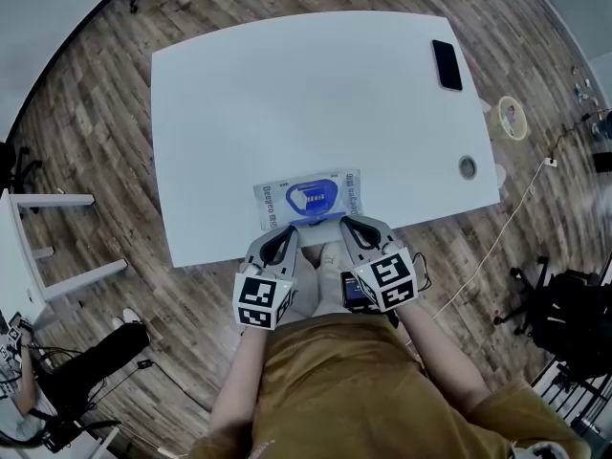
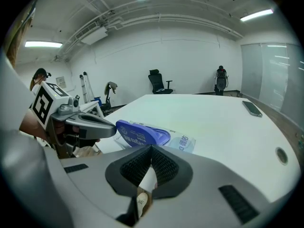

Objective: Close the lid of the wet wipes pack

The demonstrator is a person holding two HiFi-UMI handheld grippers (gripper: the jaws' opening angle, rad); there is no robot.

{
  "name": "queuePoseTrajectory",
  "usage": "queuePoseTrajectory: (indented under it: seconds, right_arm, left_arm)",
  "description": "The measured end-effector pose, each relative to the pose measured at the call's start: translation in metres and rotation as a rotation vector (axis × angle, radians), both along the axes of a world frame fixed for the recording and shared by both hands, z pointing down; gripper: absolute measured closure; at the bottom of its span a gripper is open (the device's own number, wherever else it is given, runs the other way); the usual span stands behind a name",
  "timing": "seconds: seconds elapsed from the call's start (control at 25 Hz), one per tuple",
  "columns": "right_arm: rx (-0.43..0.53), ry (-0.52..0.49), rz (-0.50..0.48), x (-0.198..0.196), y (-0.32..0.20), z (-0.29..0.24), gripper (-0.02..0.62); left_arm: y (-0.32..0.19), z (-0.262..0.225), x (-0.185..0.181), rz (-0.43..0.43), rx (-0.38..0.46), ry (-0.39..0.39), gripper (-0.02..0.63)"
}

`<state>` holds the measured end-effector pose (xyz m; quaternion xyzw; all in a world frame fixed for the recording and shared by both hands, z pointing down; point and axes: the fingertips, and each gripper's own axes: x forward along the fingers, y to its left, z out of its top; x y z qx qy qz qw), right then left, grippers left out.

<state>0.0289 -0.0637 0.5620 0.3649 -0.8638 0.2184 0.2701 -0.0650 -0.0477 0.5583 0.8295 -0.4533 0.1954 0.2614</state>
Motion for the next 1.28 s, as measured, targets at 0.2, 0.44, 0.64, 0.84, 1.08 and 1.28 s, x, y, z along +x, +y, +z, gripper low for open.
queuePoseTrajectory:
  seconds: [0.2, 0.44, 0.64, 0.84, 1.08, 1.28]
  right_arm:
    - [-0.006, -0.015, 0.008, 0.000, -0.005, -0.001, 0.588]
    - [-0.006, -0.018, 0.008, -0.003, -0.011, -0.003, 0.588]
    - [0.001, -0.016, 0.009, -0.003, -0.014, -0.006, 0.588]
    - [0.000, -0.017, 0.011, -0.005, -0.019, -0.004, 0.588]
    - [0.004, -0.009, 0.008, -0.010, -0.031, -0.002, 0.588]
    - [-0.004, 0.004, 0.003, -0.008, -0.035, 0.003, 0.588]
  left_arm:
    - [-0.003, -0.001, 0.001, 0.001, 0.000, 0.004, 0.601]
    - [-0.008, 0.001, -0.002, 0.003, -0.003, 0.005, 0.601]
    - [-0.009, -0.001, 0.000, 0.007, 0.000, 0.004, 0.601]
    - [-0.015, 0.001, -0.003, 0.001, -0.001, 0.003, 0.601]
    - [-0.022, 0.007, -0.007, 0.007, -0.014, 0.002, 0.601]
    - [-0.029, 0.008, 0.002, 0.032, -0.015, 0.000, 0.601]
